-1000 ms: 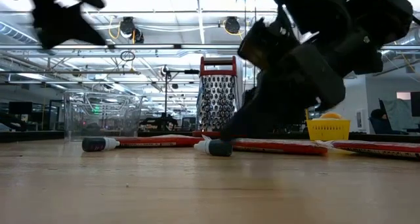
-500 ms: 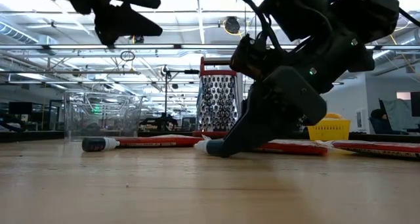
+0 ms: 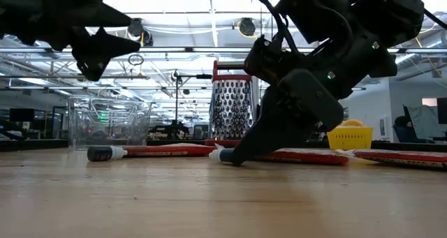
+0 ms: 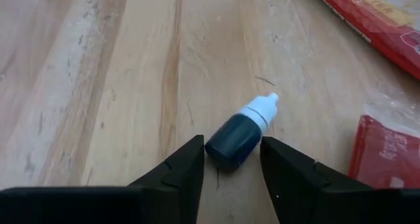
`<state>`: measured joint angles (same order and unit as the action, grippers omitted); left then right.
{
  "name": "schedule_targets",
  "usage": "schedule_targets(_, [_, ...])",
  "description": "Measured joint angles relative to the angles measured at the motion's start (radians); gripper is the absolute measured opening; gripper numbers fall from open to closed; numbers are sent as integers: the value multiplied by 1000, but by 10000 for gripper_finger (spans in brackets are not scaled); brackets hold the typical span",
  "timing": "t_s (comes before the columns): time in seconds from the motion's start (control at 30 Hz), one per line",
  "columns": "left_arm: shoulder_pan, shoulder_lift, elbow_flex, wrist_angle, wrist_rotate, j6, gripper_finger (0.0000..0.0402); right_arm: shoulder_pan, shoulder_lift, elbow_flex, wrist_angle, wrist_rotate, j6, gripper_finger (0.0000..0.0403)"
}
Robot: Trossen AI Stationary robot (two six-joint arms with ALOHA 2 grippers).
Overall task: Pick & Place Food Item
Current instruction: Put the blue food coloring bottle into the gray bin
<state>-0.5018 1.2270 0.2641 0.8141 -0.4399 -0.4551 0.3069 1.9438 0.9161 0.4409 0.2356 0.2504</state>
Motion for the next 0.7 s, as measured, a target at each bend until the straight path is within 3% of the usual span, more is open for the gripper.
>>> schedule_targets(0.37, [16, -82, -49, 82, -79, 129, 161, -34, -6, 0, -4, -1, 0, 62])
schedule_targets(0.7, [38, -82, -49, 78, -49, 139, 156, -56, -122, -1, -65, -4, -108, 56])
